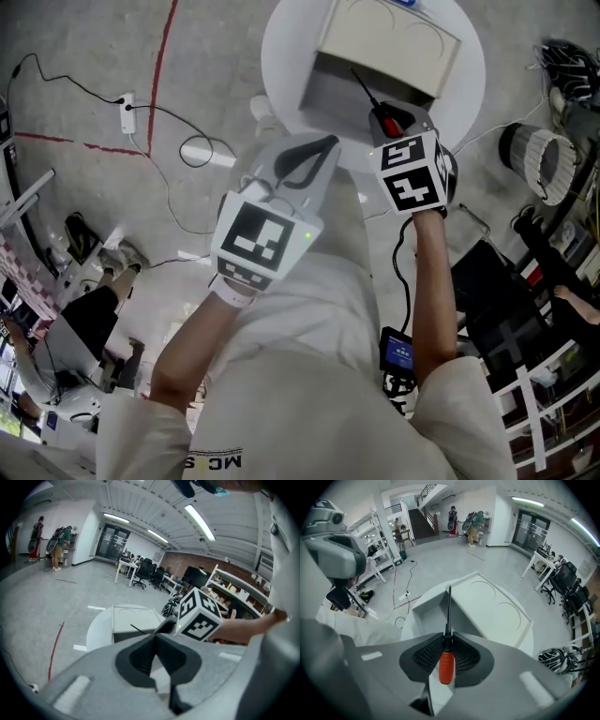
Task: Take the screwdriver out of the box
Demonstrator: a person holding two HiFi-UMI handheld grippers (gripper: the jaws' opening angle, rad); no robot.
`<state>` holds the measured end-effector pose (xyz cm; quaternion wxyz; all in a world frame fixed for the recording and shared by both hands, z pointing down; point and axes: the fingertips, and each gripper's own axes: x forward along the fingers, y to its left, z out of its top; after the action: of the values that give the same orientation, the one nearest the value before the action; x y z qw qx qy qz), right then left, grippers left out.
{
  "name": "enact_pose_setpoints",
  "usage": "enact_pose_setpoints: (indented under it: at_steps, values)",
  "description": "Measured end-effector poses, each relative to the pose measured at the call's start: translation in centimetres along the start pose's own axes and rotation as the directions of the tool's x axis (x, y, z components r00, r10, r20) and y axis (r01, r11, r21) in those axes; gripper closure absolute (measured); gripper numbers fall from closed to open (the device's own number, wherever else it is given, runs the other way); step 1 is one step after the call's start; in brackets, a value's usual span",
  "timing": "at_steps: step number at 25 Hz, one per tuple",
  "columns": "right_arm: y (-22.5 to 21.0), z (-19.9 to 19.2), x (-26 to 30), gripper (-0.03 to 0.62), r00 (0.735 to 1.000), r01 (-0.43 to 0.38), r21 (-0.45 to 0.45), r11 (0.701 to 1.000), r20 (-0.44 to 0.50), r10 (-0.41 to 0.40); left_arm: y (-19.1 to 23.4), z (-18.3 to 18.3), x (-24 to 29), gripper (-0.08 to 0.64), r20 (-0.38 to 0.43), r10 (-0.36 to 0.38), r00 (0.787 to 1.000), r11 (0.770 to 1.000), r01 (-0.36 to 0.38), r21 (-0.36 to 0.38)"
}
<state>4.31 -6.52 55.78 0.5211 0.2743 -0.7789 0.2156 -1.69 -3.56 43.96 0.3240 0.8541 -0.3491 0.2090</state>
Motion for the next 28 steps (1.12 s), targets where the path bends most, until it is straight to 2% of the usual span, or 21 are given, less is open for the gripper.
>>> enact_pose_setpoints:
  at_steps: [5,9,13,22,28]
  values:
    - [0.4,1.3,-4.4,0.532,0.994,0.013,0.040,0.999,0.112,-0.017,-1.5,1.2,-1.3,0.561,0.012,0.005,1.000,1.000,-0.005,0.005]
    - [0.1,2.7,-8.6,0.531,0.979,0.060,0.051,0.997,0.191,-0.069,-1.9,3.0,-2.9,0.561,0.034,0.027,0.999,1.000,-0.027,0.015]
    - [-0.5,3.1,-12.8,0.531,0.959,0.088,0.081,0.993,0.263,-0.106,-3.2,4.8,-4.1,0.561,0.058,0.041,0.997,0.999,-0.043,0.034]
    - [0.0,3.2,-21.5,0.531,0.919,0.082,0.117,0.990,0.374,-0.121,-7.7,8.3,-6.6,0.561,0.113,0.035,0.993,0.997,-0.043,0.069]
    - [1.5,3.3,-27.0,0.531,0.877,0.101,0.133,0.986,0.456,-0.151,-10.5,9.8,-8.4,0.561,0.148,0.017,0.989,0.992,-0.035,0.122]
